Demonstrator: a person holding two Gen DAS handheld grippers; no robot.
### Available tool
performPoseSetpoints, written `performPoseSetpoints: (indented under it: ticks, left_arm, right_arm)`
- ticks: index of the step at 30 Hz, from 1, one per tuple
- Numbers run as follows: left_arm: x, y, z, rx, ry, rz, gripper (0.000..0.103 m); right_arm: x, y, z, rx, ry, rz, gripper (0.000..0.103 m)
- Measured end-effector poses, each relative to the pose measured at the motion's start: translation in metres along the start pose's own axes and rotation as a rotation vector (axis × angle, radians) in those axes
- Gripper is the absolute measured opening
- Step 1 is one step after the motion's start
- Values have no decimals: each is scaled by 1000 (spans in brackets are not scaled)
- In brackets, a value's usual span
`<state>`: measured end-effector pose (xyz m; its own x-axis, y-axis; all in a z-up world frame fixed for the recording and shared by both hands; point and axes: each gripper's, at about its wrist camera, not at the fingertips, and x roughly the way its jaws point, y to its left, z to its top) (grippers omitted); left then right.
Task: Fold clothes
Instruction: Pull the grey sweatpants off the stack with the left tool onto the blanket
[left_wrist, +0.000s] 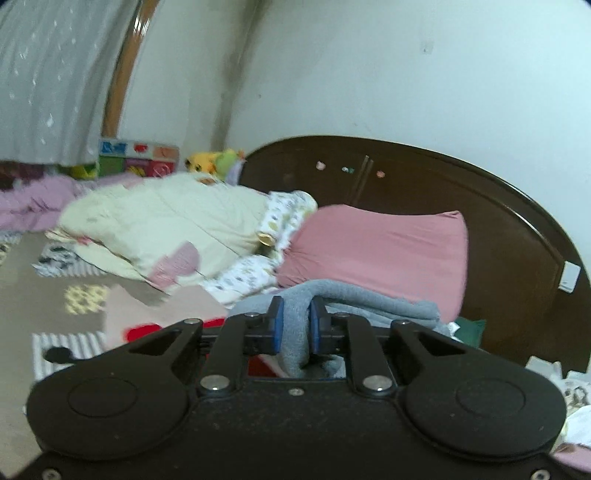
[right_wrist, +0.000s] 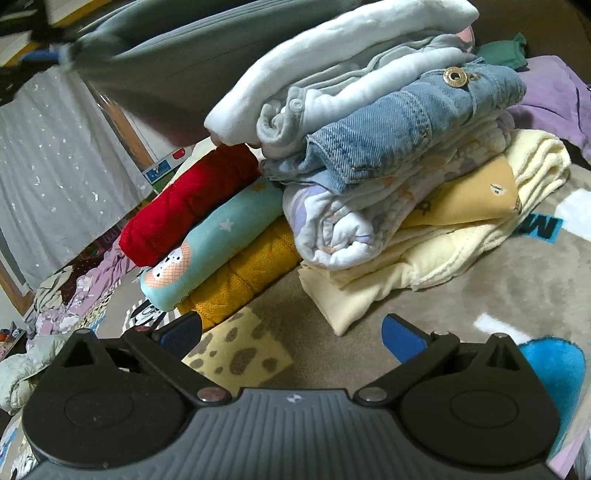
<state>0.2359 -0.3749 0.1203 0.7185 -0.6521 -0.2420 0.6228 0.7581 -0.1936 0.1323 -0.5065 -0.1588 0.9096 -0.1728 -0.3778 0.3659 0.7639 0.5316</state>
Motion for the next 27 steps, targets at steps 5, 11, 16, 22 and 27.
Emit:
performPoseSetpoints:
  ticks: [5, 11, 16, 22, 27]
  left_arm:
    - [-42, 39, -10, 63, -1, 93, 12]
    - [-112, 117, -56, 66, 41, 244, 12]
    - [-178, 191, -130, 8, 162, 448, 12]
    - [-252, 270, -212, -209, 215, 649, 11]
    - [-283, 285, -229, -331, 155, 707, 11]
  right_arm:
    - [-2, 1, 0, -15, 0, 3, 103]
    - [-3, 8, -3, -45, 11, 17, 103]
    - [-4, 20, -6, -88, 26, 34, 103]
    - [-2, 49, -21, -178, 81, 125, 103]
    - [7, 87, -45, -233, 244, 331, 103]
